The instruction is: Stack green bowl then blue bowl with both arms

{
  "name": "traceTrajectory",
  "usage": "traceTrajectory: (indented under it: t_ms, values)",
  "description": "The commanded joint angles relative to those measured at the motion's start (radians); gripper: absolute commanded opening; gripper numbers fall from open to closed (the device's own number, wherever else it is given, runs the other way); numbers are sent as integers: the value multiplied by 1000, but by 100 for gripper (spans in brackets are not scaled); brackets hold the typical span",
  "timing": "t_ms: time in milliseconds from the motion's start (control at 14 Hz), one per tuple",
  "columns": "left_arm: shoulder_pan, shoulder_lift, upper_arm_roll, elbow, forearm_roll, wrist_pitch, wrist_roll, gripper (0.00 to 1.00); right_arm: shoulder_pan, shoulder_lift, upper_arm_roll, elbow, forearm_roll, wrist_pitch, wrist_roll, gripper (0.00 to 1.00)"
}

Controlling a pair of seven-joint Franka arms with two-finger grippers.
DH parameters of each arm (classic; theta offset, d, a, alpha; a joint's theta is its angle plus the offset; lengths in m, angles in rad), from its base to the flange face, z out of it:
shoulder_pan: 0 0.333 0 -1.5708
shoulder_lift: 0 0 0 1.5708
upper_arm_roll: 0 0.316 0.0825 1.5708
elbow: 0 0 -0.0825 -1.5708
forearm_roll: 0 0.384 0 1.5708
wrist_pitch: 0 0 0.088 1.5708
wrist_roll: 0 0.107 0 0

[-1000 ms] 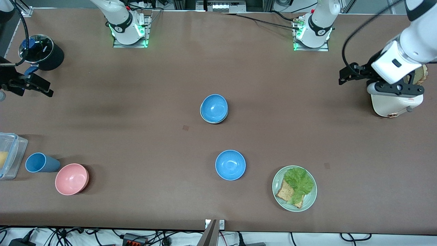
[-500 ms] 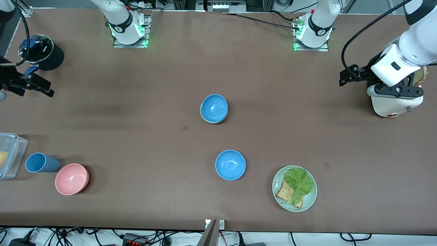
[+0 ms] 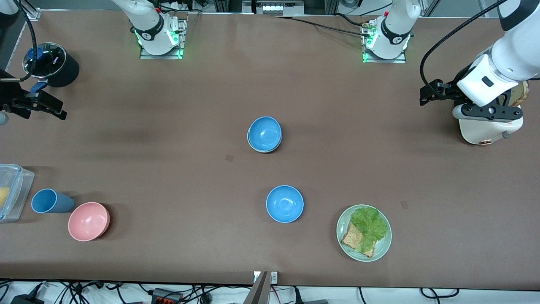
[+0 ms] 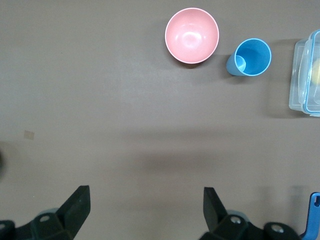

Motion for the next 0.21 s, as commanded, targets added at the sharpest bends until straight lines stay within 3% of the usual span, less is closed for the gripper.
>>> traceTrajectory:
  t_ms: [0, 143]
  values:
    - [-6, 4, 1, 12, 23, -19, 0, 100, 7, -21, 1, -22, -14, 7, -8, 100]
    - [-6, 4, 1, 13, 21, -19, -2, 100, 5, -21, 1, -22, -14, 8, -8, 100]
